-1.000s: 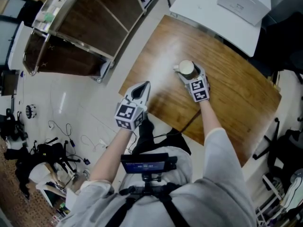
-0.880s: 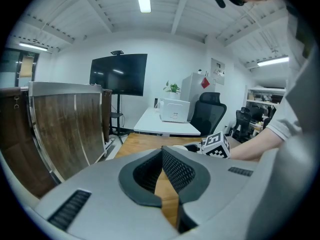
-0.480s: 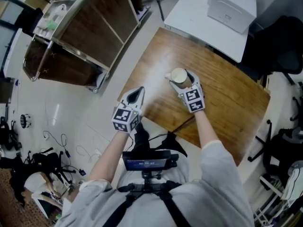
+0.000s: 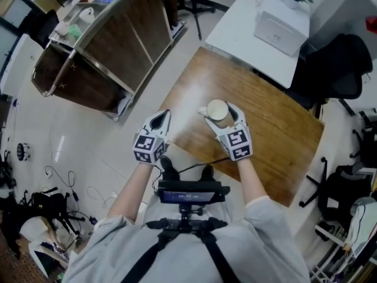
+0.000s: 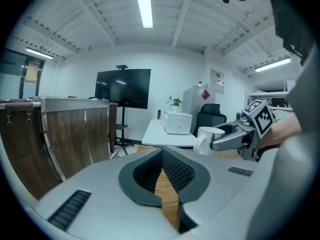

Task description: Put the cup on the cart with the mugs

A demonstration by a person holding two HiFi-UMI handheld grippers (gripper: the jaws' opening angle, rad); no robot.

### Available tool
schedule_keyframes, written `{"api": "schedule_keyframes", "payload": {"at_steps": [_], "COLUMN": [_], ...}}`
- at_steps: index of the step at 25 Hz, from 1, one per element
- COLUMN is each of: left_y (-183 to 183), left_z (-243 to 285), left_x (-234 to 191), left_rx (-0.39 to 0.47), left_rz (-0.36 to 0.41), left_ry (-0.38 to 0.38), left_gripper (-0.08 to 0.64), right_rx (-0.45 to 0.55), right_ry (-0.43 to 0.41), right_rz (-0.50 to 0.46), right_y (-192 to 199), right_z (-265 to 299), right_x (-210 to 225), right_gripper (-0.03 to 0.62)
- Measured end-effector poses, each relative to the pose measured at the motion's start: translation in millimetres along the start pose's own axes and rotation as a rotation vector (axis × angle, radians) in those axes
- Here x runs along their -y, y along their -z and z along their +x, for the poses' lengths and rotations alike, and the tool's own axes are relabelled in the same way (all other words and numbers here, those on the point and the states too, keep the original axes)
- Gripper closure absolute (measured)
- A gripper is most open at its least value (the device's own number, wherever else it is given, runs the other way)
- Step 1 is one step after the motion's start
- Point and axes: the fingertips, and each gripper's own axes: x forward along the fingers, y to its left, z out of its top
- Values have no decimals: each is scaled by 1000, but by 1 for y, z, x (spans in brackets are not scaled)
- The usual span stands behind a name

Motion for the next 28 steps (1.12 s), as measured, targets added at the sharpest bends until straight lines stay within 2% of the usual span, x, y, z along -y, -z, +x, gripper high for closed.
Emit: {"api": "schedule_keyframes", "payload": {"at_steps": [5,9,22,28], "left_y": [-11,-22,-30,-36], "left_z": [-26,-42,-101,-121], "left_x": [-25,-56,-188,-232], "left_rx": [21,42,75,71], "left_rz": [11,20,21,28], "left_ry": [-22,-39,-110,-114], "left_gripper": [557,557,557,557], "right_rx": [20,30,75,106], "right_ry": [-13,-22,-111,-147], "right_rz": [-48,-39,-61,-78], "right_y": [-13,-32,-92,-123], "right_z": [1,16,110,146], "right_x": [-29,-55,-161,-197], "right_gripper": [202,202,202,202]}}
